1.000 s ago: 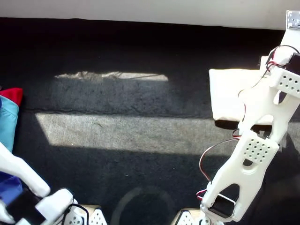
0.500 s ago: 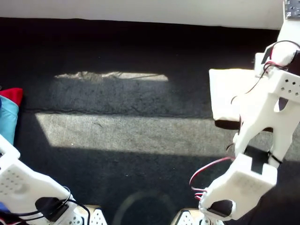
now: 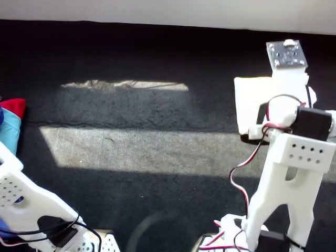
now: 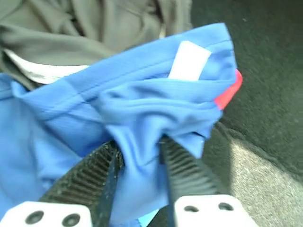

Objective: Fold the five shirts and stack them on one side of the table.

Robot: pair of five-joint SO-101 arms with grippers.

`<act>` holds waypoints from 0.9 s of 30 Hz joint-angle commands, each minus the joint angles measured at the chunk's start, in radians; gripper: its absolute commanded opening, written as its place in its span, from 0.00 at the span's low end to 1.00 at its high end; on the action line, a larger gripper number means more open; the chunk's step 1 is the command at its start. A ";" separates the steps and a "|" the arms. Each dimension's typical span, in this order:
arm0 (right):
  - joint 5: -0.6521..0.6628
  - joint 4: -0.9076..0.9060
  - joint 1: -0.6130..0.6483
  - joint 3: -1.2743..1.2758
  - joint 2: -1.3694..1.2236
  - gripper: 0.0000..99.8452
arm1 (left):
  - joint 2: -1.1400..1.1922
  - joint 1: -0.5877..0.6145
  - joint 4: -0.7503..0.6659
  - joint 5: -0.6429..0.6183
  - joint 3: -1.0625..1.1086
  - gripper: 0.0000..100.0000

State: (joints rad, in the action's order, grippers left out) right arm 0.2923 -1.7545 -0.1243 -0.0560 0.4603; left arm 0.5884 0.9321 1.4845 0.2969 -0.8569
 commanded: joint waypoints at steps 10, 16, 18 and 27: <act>0.005 0.225 0.002 0.490 0.199 0.24 | -0.245 -0.364 0.284 0.000 -0.259 0.01; 0.005 0.317 0.002 0.679 0.274 0.24 | -0.495 -0.604 0.284 0.000 -0.259 0.01; 0.005 0.334 0.002 0.733 0.294 0.24 | -0.576 -0.682 0.282 0.002 -0.259 0.01; 0.005 0.344 0.002 0.805 0.366 0.24 | -0.665 -0.757 0.282 0.002 -0.252 0.01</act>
State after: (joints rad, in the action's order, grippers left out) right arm 0.2923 -1.4216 -0.1243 0.7495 0.7948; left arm -0.0376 0.1849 1.7653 0.2969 -1.0748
